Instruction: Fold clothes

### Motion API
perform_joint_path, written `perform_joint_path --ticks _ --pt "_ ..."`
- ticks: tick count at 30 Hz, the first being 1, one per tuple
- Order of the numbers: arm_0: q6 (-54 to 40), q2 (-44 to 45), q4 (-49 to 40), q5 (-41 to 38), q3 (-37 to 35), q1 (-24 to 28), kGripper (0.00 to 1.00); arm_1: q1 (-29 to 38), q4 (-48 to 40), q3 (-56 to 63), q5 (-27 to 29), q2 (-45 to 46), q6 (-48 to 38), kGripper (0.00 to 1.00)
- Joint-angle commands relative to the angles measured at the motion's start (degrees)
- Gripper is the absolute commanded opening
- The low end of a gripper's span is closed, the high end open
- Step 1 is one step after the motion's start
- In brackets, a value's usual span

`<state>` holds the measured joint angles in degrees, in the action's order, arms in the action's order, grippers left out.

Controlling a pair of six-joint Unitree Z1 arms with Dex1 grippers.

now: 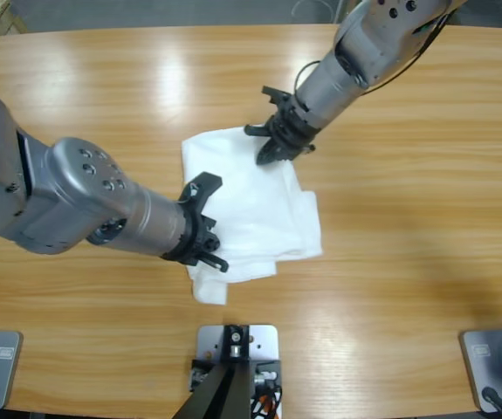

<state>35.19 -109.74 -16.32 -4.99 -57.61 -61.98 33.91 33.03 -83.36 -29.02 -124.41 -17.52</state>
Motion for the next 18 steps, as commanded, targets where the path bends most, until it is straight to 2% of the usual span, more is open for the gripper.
perform_joint_path --ticks 1,6,10,11,12,13,14,15,17,18 --pt "0.3 -8.1 0.9 -4.2 1.2 0.6 0.0 -6.2 2.3 0.0 6.0 -2.8 3.5 0.0" --pt "0.5 -6.8 1.8 -4.1 1.2 0.6 0.0 -8.9 4.9 -0.4 7.9 -1.4 5.7 0.0" --pt "-0.5 3.0 1.7 -4.0 0.0 3.0 0.0 -8.8 8.2 -0.5 8.1 9.0 8.1 0.0" --pt "-0.5 5.9 1.5 -4.1 -0.2 4.1 0.024 -8.3 9.5 -0.3 8.2 12.2 8.9 0.237" --pt "-0.6 8.7 1.2 -4.2 -0.8 5.0 0.323 -8.0 11.1 -0.1 8.8 15.6 9.4 0.86" --pt "-1.7 11.0 0.9 -4.1 -1.7 5.6 0.71 -7.9 12.1 0.1 9.8 19.1 10.2 0.998" --pt "-4.1 12.4 0.4 -4.0 -3.1 6.3 0.951 -7.9 12.4 0.5 11.0 22.5 11.2 1.0" --pt "-6.8 12.8 -2.1 -3.4 -5.4 7.0 0.992 -7.9 13.9 1.0 11.7 25.4 11.5 1.0" --pt "-10.9 12.1 -8.7 -3.2 -10.8 7.9 0.996 -7.9 21.1 0.6 12.2 30.0 11.9 1.0" --pt "-17.0 10.7 -12.8 -3.3 -14.4 7.9 0.998 -7.8 24.3 0.6 12.7 31.9 12.6 1.0"
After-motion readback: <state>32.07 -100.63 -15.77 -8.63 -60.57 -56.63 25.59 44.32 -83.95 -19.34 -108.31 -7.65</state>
